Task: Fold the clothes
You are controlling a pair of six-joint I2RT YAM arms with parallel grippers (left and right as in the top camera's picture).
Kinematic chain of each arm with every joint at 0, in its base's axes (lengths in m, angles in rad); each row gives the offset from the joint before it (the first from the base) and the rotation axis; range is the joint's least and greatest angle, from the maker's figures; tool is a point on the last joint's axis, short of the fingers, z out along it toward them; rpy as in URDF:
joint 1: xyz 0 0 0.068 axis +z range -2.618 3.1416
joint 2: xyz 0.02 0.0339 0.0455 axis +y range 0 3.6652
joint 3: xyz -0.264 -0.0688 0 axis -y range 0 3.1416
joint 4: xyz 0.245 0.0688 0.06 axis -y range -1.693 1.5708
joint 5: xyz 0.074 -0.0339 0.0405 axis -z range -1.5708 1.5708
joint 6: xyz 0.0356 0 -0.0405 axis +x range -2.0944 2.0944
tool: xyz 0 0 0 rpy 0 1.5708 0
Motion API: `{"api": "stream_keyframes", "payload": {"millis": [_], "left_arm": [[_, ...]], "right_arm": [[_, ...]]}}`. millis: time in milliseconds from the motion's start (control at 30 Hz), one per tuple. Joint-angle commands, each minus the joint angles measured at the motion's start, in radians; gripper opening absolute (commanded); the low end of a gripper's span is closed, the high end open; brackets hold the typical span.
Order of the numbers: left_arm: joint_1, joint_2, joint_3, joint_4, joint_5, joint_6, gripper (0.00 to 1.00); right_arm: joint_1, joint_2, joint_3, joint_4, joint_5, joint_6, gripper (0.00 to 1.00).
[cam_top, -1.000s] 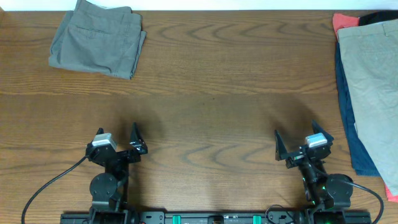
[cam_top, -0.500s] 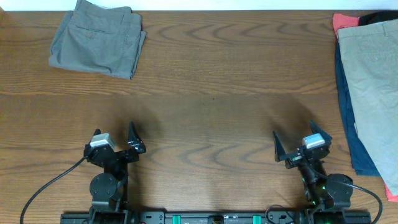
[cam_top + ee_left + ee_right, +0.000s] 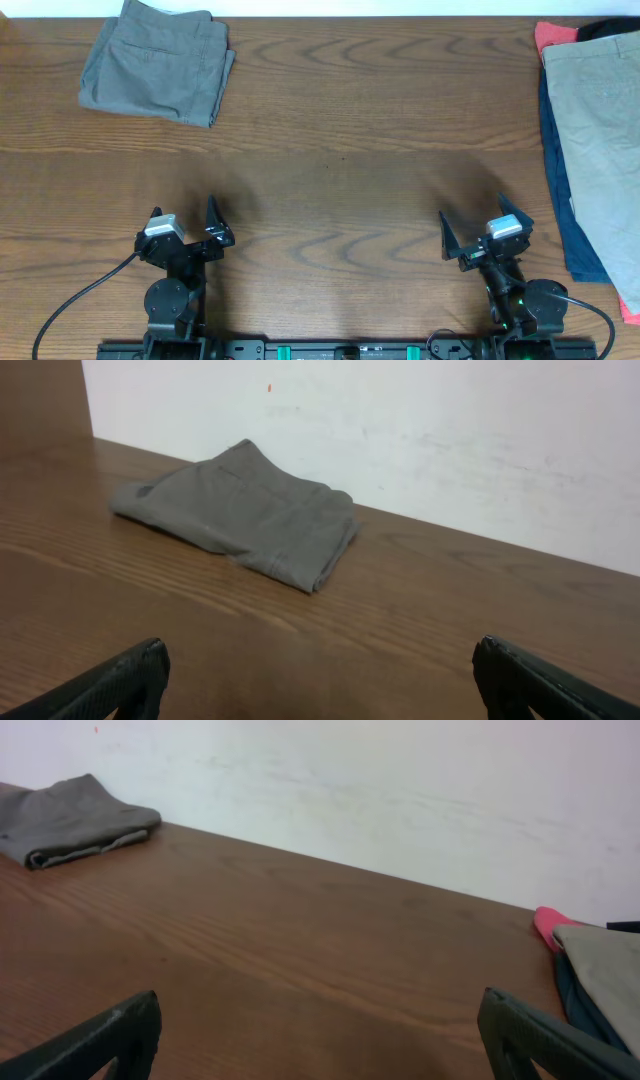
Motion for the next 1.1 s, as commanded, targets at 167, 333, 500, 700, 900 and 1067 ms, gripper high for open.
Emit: {"api": "stream_keyframes", "payload": {"millis": [167, 333, 500, 700, 900, 1067], "left_arm": [[-0.001, -0.006, -0.02, -0.035, -0.034, 0.014, 0.98], [-0.001, -0.006, -0.02, -0.035, -0.034, 0.014, 0.98], [-0.001, -0.006, -0.02, -0.035, -0.034, 0.014, 0.98], [-0.001, -0.006, -0.02, -0.035, -0.034, 0.014, 0.98], [-0.001, -0.006, -0.02, -0.035, -0.034, 0.014, 0.98], [-0.001, -0.006, -0.02, -0.035, -0.034, 0.014, 0.98]], "right_arm": [[-0.008, -0.006, -0.002, 0.002, -0.015, -0.011, 0.99], [-0.008, -0.006, -0.002, 0.089, -0.219, -0.009, 0.99], [-0.008, -0.006, -0.002, 0.121, -0.675, 0.06, 0.99], [-0.008, -0.006, -0.002, 0.43, -1.262, 0.076, 0.99], [-0.009, -0.006, -0.002, 0.707, -1.226, 0.155, 0.99], [-0.009, -0.006, -0.002, 0.553, -0.959, 0.227, 0.99]]}}
